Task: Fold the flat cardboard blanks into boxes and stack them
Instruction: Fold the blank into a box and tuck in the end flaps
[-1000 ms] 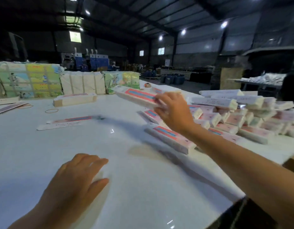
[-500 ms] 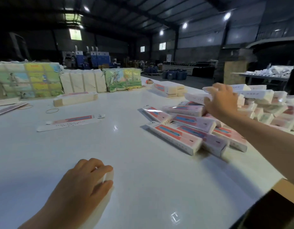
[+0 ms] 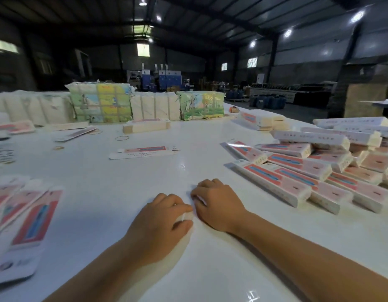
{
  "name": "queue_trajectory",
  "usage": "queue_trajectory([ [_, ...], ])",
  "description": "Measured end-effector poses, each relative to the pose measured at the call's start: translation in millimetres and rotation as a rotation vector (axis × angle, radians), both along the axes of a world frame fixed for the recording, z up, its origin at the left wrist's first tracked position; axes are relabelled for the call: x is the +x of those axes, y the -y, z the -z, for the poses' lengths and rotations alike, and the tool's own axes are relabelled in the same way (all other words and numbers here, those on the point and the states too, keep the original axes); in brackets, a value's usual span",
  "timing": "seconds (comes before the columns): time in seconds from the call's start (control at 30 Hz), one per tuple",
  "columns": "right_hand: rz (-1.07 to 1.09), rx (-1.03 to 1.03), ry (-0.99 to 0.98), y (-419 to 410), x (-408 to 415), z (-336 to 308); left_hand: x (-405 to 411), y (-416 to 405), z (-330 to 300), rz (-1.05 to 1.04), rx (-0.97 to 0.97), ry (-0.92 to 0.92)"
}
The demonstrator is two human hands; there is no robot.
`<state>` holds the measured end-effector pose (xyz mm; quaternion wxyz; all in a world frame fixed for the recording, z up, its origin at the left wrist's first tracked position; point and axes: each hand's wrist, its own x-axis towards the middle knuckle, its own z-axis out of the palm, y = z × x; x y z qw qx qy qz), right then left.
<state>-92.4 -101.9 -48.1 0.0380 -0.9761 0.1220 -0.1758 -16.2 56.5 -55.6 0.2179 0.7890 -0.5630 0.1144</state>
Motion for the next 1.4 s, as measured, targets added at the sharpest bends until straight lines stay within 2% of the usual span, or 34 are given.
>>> queue_trajectory([
  [0.23,-0.029,0.034,0.045,6.2,-0.6,1.5,2.3,-3.9,-2.5,-0.090,0.036,-0.032],
  [0.3,-0.032,0.066,0.054,6.2,-1.9,0.3,12.9,-12.9,-14.5,-0.222,0.047,-0.066],
  [0.4,-0.047,0.087,0.059,5.2,-3.1,0.0,48.5,-41.5,-42.3,-0.455,0.117,-0.218],
  [0.53,-0.049,0.092,0.067,3.9,-3.6,-1.6,104.2,-106.7,-73.0,-0.799,0.302,-0.138],
  [0.67,-0.053,0.091,0.044,3.7,-3.7,-2.9,138.0,-166.2,-72.7,-1.066,0.530,-0.203],
  [0.93,-0.052,0.103,0.041,1.8,-6.1,-4.4,145.9,-175.5,-59.7,-1.046,0.529,-0.150],
  [1.17,-0.054,0.101,0.039,2.9,-7.9,-3.4,129.7,-173.1,-45.5,-1.175,0.387,-0.029],
  [1.27,-0.057,0.101,0.031,3.0,-8.8,-3.8,125.1,-177.0,-46.9,-1.196,0.327,-0.060],
  [1.33,-0.061,0.106,0.029,2.1,-9.2,-4.4,122.4,-177.3,-58.0,-1.170,0.369,-0.068],
  [1.4,-0.063,0.114,0.034,0.3,-9.0,-4.9,115.7,-168.7,-75.1,-1.124,0.413,0.010],
])
